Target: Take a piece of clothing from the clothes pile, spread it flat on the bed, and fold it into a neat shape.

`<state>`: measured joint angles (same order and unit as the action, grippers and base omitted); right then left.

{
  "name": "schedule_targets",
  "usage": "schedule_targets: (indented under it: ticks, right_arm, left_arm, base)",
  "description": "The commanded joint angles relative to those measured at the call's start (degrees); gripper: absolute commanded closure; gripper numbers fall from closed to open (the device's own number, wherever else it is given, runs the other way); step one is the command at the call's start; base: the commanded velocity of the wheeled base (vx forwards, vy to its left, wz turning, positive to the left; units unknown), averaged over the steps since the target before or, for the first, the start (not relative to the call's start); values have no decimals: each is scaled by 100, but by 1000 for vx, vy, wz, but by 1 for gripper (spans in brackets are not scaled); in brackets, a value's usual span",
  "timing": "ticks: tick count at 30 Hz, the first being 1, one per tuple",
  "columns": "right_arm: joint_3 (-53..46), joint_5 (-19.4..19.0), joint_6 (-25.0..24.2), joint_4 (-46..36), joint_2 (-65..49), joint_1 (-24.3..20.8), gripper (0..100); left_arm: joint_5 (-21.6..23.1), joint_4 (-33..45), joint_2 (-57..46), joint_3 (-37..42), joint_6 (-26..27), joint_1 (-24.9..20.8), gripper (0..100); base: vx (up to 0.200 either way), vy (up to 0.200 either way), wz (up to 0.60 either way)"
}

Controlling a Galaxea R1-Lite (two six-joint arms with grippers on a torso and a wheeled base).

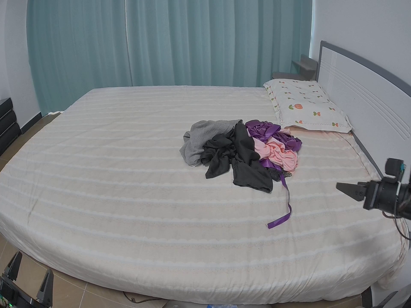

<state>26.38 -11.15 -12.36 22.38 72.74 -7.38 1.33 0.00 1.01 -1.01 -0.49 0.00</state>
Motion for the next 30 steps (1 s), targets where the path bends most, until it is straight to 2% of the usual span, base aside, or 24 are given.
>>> schedule_targets:
  ticks: [1,7,19,24,30]
  right_arm:
    - [2591,193,-1154,1480,5066,-528,0]
    - [3734,201,-1761,1137,6006,-546,0]
    - [5369,210,-2165,486,7193,-546,0]
    - [5808,210,-2482,108,7360,-546,0]
    - [6125,219,-2605,56,7588,-537,0]
  left_arm:
    - [-1,0,-75,101,-4,0,0]
    - [-1,0,-75,101,-4,0,0]
    - [-1,0,-75,101,-4,0,0]
    - [-1,0,-75,101,-4,0,0]
    - [8,0,-75,101,-4,0,0]
  base:
    - [0,0,0]
    - [0,0,0]
    - [0,0,0]
    - [0,0,0]
    - [0,0,0]
